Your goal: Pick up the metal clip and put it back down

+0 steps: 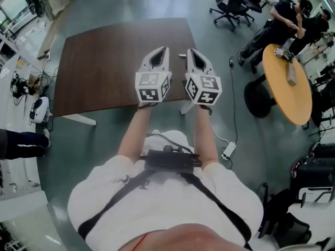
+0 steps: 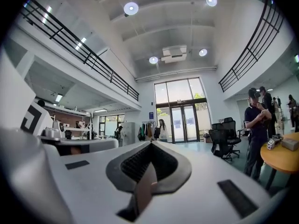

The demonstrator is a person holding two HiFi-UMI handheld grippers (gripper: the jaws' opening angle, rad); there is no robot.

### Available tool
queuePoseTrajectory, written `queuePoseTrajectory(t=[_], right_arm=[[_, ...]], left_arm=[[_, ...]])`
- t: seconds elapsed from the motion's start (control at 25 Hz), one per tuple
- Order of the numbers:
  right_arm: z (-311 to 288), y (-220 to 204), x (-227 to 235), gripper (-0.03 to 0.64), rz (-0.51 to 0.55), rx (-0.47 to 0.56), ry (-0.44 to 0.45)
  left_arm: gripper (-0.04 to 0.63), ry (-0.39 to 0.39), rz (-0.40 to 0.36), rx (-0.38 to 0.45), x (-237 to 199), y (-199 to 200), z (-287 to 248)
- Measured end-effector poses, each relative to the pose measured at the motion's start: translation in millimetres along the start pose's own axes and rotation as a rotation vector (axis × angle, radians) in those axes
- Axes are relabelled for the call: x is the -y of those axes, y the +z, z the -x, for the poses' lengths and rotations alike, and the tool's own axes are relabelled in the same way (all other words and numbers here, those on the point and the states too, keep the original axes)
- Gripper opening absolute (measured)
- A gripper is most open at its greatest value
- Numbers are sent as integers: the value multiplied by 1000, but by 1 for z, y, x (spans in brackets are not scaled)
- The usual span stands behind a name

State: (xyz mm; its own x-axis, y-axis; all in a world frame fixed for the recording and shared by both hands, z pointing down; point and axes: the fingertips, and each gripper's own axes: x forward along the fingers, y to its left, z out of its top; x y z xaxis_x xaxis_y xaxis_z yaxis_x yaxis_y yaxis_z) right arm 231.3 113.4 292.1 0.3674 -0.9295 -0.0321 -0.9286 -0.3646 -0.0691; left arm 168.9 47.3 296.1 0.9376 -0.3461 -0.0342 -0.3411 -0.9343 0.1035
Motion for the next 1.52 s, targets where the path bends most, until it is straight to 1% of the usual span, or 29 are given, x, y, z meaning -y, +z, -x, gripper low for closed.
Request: queuePoseTrajectory(t=[0.12,0.2,0.32,0.48,0.64,0.76,0.84,1.0,1.24,1.52], right_arm=[[-30,-8,-13,-5,7,-15,6],[-43,-20,-14,-5,10,-38,0],[-56,-45,4,-5,-13,-93,-26],[-74,-75,34,-5,-50,-155,-54],[-92,-109,66,-5,-74,-219,-82],[-110,-134,91,-5,-99,-274,-92],[-121,-151,109,-5,-112,-316,-100],[-139,-186,138,-5,-131,-397,-111],[-157,-238,166,-5,-127,-505,-122],[-162,-301,196,-3,-156,-650,-143]], left_arm=[[11,11,47,-6,-34,-8,-14],[11,14,69,-10,-49,-15,-24],[11,4,103,-51,-60,-36,-46],[11,-23,155,-106,-61,-68,-77],[11,-39,160,-139,-61,-96,-108],[11,-60,138,-160,-61,-114,-131],[11,-73,128,-187,-58,-128,-147],[11,-88,132,-250,-56,-157,-174],[11,-78,157,-329,-62,-199,-205],[11,-69,181,-421,-56,-242,-232]])
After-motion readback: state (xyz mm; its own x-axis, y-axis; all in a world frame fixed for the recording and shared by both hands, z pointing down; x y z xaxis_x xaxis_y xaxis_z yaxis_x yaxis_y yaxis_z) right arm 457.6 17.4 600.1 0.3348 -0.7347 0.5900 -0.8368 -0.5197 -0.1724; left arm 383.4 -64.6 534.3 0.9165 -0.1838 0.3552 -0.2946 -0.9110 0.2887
